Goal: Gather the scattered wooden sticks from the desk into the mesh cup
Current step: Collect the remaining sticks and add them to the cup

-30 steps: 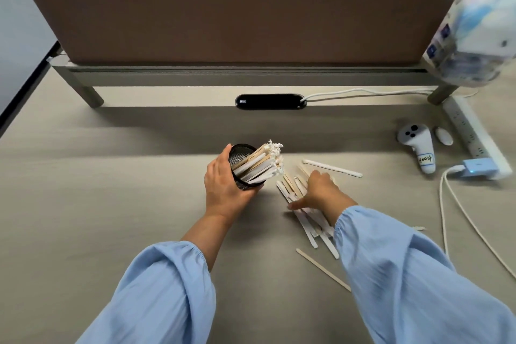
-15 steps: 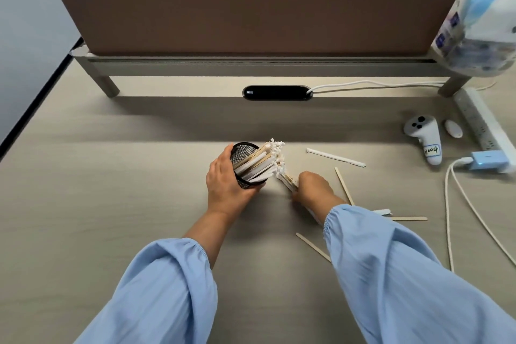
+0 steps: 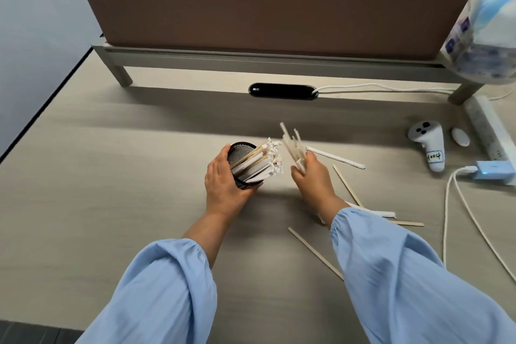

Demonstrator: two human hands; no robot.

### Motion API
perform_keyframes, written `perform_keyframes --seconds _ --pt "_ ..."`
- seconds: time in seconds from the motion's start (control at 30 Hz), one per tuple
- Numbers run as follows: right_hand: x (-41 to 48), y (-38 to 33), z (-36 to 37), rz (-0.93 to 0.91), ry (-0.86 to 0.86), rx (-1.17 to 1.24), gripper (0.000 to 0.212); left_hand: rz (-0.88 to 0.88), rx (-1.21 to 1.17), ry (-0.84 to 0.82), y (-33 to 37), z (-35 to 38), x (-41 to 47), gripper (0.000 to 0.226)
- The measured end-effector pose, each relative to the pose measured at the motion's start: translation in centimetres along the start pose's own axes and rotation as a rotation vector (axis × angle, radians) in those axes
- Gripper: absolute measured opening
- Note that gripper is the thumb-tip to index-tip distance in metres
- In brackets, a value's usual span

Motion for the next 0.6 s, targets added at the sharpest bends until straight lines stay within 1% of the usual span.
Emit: perform_keyframes --seconds 0.1,0.23,0.3,0.37,0.53,0.6 --pt "0.2 -0.7 -2.6 -0.045 0.15 0.343 0.008 0.005 0.004 0.013 0.2 0.1 -0.3 0.096" --pt "0.8 -2.0 -4.9 -0.142 0.25 0.639 0.024 0.0 0.001 0.035 0.2 0.3 -0.6 0.094" --pt "1.1 -2.1 -4.8 -0.166 0.263 0.679 0.027 -0.002 0.0 0.049 0.3 0.3 -0.5 0.094" --pt "1.1 -1.5 -3.8 -0.166 0.242 0.669 0.024 -0.006 0.007 0.057 0.2 0.3 -0.5 0.094" --pt "0.9 1.5 -0.8 -0.059 0.171 0.594 0.023 -0.02 0.031 0.052 0.2 0.4 -0.5 0.096" --pt "1.2 1.8 -0.2 -0.044 0.131 0.607 0.014 -0.029 0.033 0.055 0.3 0.4 -0.4 0.096"
Point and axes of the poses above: each hand's wrist, its own x-axis towards the middle knuckle, its own z-axis out of the palm, y = z × x, the point moved 8 cm from there along x, towards the middle knuckle, and after that the axes turned 9 degrees about -x, right-handed, at the moved point
